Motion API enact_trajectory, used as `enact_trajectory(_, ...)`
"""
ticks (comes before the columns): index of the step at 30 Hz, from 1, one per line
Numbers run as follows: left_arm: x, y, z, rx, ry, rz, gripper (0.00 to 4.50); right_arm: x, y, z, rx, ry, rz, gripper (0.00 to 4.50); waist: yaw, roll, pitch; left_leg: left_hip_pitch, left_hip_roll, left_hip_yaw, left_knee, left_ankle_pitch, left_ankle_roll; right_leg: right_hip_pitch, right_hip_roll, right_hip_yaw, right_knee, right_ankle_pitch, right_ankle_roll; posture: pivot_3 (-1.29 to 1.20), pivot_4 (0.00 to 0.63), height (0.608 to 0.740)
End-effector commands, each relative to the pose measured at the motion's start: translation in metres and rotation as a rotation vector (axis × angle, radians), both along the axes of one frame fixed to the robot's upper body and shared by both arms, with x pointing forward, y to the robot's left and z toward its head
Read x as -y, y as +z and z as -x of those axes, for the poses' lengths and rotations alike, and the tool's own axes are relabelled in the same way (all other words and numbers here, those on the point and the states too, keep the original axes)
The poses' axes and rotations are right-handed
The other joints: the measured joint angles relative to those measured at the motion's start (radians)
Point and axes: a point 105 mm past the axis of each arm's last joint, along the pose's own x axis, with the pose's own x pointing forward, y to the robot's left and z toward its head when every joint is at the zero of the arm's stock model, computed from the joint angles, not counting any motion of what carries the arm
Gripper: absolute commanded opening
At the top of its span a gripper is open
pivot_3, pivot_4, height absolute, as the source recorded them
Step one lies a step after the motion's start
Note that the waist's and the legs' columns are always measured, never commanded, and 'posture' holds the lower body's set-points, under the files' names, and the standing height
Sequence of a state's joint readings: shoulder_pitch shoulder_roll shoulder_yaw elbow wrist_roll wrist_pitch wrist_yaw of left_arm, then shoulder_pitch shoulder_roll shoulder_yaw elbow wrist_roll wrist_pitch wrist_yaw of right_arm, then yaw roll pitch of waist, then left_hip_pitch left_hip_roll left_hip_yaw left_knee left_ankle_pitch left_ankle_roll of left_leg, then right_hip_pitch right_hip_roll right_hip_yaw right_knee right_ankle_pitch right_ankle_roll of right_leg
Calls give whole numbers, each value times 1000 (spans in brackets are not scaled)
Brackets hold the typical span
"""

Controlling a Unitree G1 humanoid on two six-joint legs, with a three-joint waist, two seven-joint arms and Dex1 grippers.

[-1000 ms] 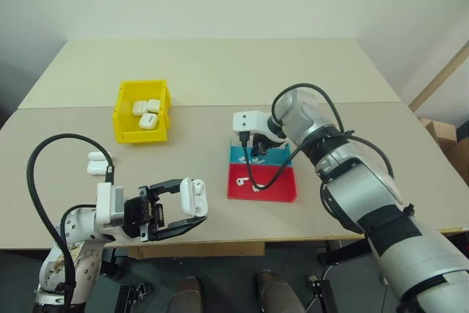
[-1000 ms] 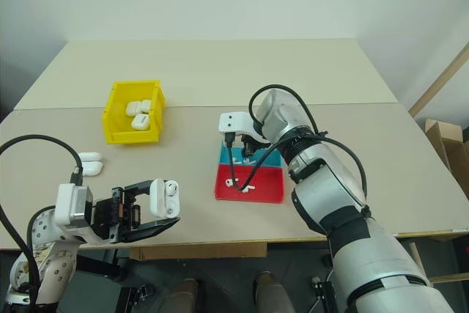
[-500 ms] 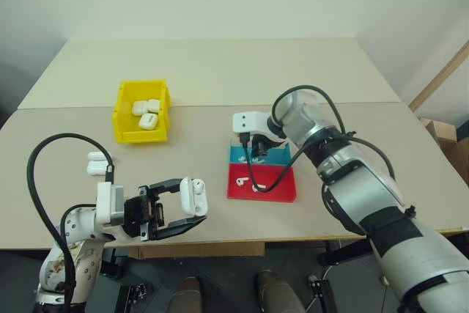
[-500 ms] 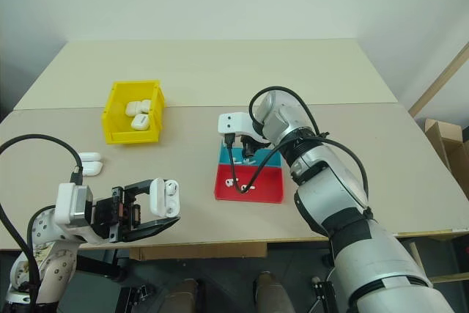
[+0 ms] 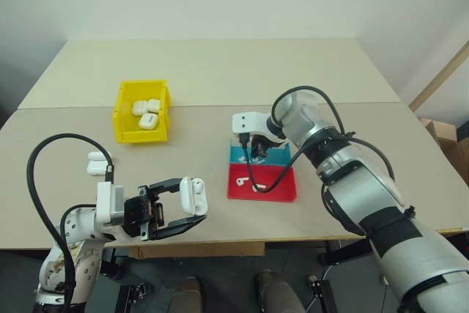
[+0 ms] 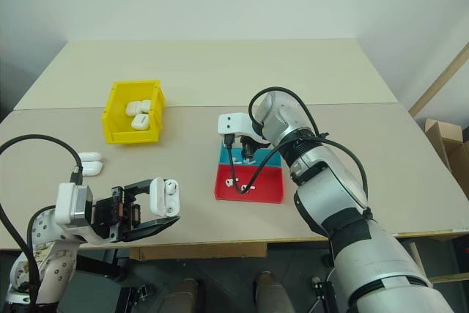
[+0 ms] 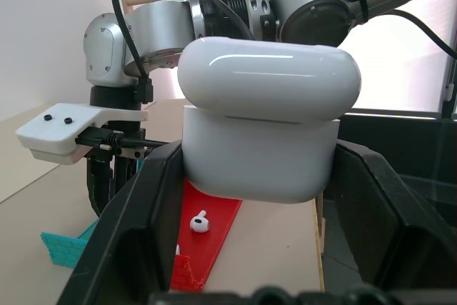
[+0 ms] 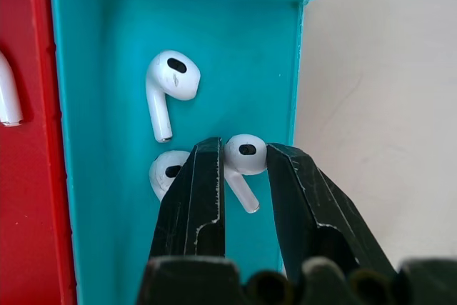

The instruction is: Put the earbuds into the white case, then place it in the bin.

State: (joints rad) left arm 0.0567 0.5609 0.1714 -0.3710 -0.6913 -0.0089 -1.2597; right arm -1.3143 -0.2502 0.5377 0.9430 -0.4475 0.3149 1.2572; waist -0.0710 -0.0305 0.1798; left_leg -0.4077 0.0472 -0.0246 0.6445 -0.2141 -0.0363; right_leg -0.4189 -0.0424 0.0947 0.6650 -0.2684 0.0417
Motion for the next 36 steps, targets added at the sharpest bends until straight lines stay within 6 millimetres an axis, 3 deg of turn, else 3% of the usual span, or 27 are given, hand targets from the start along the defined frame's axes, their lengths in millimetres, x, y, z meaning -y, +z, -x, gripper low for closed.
enact_trajectory(1,0,5,2,22,-8,0,2783,-6,27,-2,63,14,-78,993,0,0,0,0,0,0,0,0,0,0,0,0,0,0,0,0,150,740)
enact_trajectory(7,-4,8,0,25,-16,-3,2783,-1,93,6,171,-23,-331,993,2,0,0,-1,0,0,0,0,0,-1,0,0,0,0,0,0,150,740)
enact_trajectory(11,-4,15,-6,44,-10,10,2783,17,146,35,221,-25,-650,993,11,0,0,-2,0,-1,0,0,0,0,0,-1,-1,0,0,0,150,740)
enact_trajectory(14,-1,19,-7,41,-30,28,2783,35,167,70,209,19,-852,993,19,0,0,-2,0,-1,0,0,0,0,0,-1,-1,0,0,0,150,740)
enact_trajectory(20,15,34,-21,56,-31,87,2783,62,164,132,264,118,-1097,993,28,-1,0,-1,0,-1,2,0,0,2,0,-1,-1,0,0,0,150,740)
enact_trajectory(23,22,43,-24,64,-63,101,2783,66,160,149,286,115,-1191,993,24,-1,0,1,-1,-1,2,0,0,4,0,0,-1,0,1,0,150,740)
enact_trajectory(28,38,49,-31,73,-101,81,2783,52,162,173,262,160,-1359,993,19,0,-1,2,0,-1,1,0,0,5,1,0,-1,0,1,0,150,740)
enact_trajectory(36,51,54,-35,73,-119,97,2783,34,156,196,146,202,-1471,993,26,-1,-1,2,0,-2,2,0,0,7,1,-1,-2,0,1,0,150,740)
